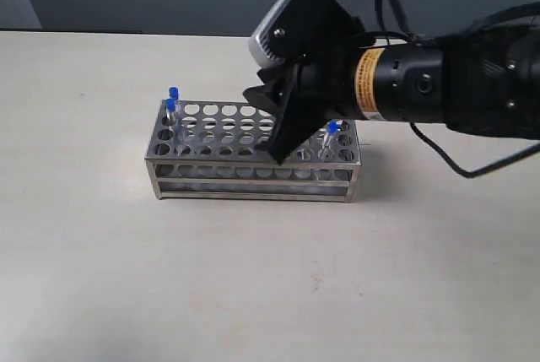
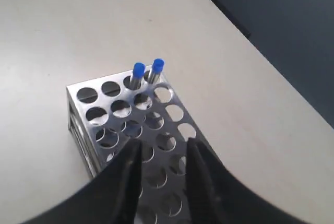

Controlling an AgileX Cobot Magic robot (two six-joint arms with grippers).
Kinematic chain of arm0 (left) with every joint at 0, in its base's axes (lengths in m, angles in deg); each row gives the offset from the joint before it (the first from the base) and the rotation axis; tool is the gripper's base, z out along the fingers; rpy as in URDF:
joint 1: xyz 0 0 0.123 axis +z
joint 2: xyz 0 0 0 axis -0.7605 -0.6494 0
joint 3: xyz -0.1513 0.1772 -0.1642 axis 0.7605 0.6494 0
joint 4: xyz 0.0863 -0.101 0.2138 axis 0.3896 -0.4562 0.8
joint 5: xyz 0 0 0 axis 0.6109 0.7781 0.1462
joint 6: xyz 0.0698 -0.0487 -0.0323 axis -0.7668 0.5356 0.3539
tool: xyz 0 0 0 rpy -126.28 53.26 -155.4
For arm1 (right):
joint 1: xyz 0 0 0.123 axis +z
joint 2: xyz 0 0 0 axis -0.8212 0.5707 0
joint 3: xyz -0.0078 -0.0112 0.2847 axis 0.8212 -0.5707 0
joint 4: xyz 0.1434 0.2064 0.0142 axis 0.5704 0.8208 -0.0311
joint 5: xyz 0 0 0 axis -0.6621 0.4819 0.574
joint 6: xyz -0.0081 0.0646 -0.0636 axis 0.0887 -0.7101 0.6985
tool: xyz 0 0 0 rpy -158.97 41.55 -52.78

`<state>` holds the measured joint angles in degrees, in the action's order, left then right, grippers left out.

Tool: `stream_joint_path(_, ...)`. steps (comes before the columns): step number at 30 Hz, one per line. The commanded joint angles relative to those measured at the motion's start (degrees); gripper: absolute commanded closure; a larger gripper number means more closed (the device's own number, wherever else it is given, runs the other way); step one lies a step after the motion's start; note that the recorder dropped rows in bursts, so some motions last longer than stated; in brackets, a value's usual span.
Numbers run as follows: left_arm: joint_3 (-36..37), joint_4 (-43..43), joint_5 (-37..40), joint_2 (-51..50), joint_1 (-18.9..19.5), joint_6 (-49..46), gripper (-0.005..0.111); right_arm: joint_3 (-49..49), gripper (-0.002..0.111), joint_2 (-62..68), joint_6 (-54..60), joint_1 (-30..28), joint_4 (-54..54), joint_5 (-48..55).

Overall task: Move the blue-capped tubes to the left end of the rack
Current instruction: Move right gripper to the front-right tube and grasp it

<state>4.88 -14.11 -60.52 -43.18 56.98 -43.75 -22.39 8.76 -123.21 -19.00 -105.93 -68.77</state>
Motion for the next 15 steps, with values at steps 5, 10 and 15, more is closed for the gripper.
stream_joint_path(5, 0.29, 0.0, -0.67, 0.21, 0.29, 0.21, 0.106, -7.6, 0.078, -2.3, 23.44, -11.94, 34.61, -15.73)
stream_joint_path(10, 0.29, 0.0, -0.67, 0.21, 0.12, 0.21, 0.106, -7.74, 0.078, 2.31, 25.54, -13.92, 36.56, -18.06)
stream_joint_path(15, 0.29, 0.32, -0.67, 0.21, -0.81, 0.21, 0.106, -7.74, 0.078, 6.62, 26.8, -13.92, 36.81, -17.82)
